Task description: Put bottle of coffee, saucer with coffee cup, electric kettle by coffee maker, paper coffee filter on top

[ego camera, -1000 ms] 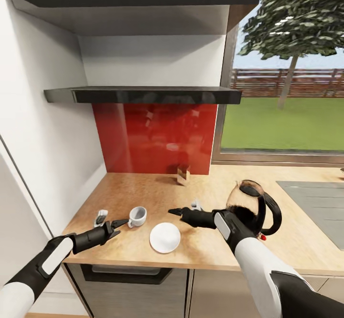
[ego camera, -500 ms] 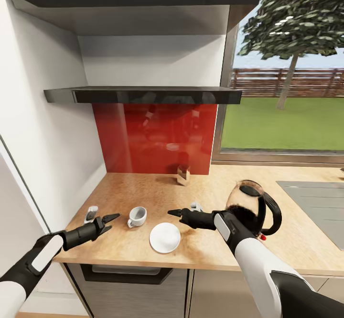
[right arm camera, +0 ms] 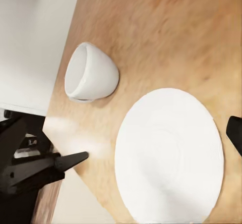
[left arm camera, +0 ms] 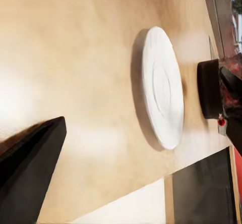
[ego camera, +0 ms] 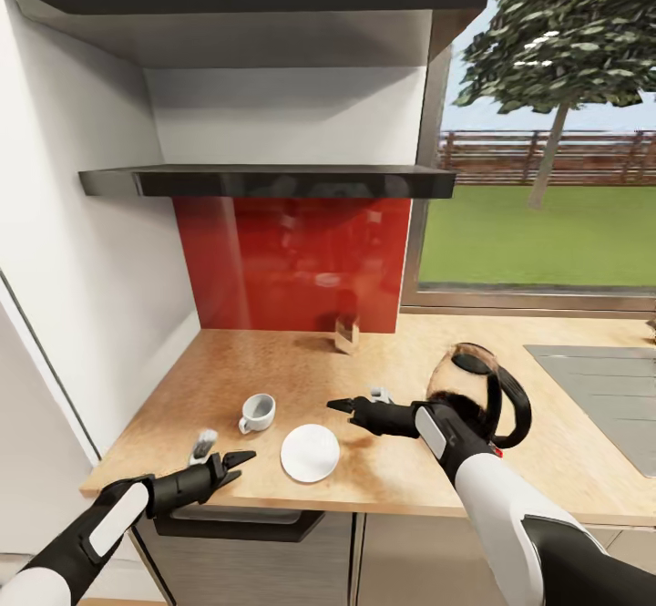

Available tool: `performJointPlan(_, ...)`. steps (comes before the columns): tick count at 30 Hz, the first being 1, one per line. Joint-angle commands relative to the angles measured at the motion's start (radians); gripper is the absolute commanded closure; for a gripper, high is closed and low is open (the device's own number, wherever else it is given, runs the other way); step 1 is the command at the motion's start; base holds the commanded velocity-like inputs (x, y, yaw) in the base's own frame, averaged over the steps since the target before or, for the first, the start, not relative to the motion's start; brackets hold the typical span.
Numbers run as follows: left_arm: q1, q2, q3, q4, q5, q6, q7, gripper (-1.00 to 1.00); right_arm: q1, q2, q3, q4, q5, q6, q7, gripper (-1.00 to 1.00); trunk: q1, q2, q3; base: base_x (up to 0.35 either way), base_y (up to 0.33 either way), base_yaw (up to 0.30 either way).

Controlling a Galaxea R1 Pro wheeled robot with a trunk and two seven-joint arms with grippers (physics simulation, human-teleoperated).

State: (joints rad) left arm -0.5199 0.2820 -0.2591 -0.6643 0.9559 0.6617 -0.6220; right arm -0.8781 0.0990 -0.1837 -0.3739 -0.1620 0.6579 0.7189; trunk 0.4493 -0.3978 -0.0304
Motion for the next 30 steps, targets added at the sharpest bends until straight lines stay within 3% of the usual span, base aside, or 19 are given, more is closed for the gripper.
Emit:
performJointPlan(1,0.001,-0.003,-0.006,0.0,-0.002,0.005,0.002,-1.0,-0.001,0.001,-0.005,0.001,-0.001,0.006,0.0,-1.0,0.001,-0.002,-0.003,0.0,-0.192,0.0)
performJointPlan(9,0.008,-0.011,-0.006,0.002,0.0,0.005,0.002,-1.0,-0.001,-0.002,-0.005,0.006,0.002,0.006,-0.001,-1.0,0.001,-0.002,-0.003,0.0,-0.055,0.0)
performJointPlan(12,0.009,-0.028,-0.007,0.003,-0.001,0.004,0.004,-1.0,-0.001,-0.002,-0.005,0.036,0.001,0.006,-0.001,-1.0,0.001,-0.002,-0.003,0.0,-0.003,0.0)
performJointPlan(15,0.009,-0.036,-0.007,0.004,-0.003,-0.001,0.033,-1.0,-0.001,-0.002,-0.005,0.069,0.001,0.006,-0.001,-1.0,0.001,-0.002,-0.003,0.0,0.0,0.0)
performJointPlan(16,0.009,-0.04,-0.005,0.003,-0.003,-0.006,0.093,-1.0,-0.001,-0.002,-0.005,0.101,0.002,0.006,-0.001,-1.0,0.001,-0.002,-0.003,0.0,0.0,0.0)
performJointPlan(20,0.008,-0.051,-0.005,0.003,-0.003,-0.008,0.112,-1.0,-0.001,-0.001,-0.005,0.118,0.001,0.005,-0.001,-1.0,0.001,-0.002,-0.003,0.0,0.0,0.0)
performJointPlan(22,0.006,-0.069,-0.006,0.002,-0.003,-0.009,0.134,-1.0,-0.001,0.001,-0.005,0.124,0.0,0.005,-0.001,-1.0,0.001,-0.002,-0.003,0.0,0.0,0.0)
performJointPlan(30,0.003,-0.076,-0.005,0.0,-0.002,-0.01,0.192,-1.0,-0.001,0.002,-0.005,0.125,-0.001,0.005,-0.001,-1.0,0.001,-0.002,-0.003,0.001,0.0,0.0)
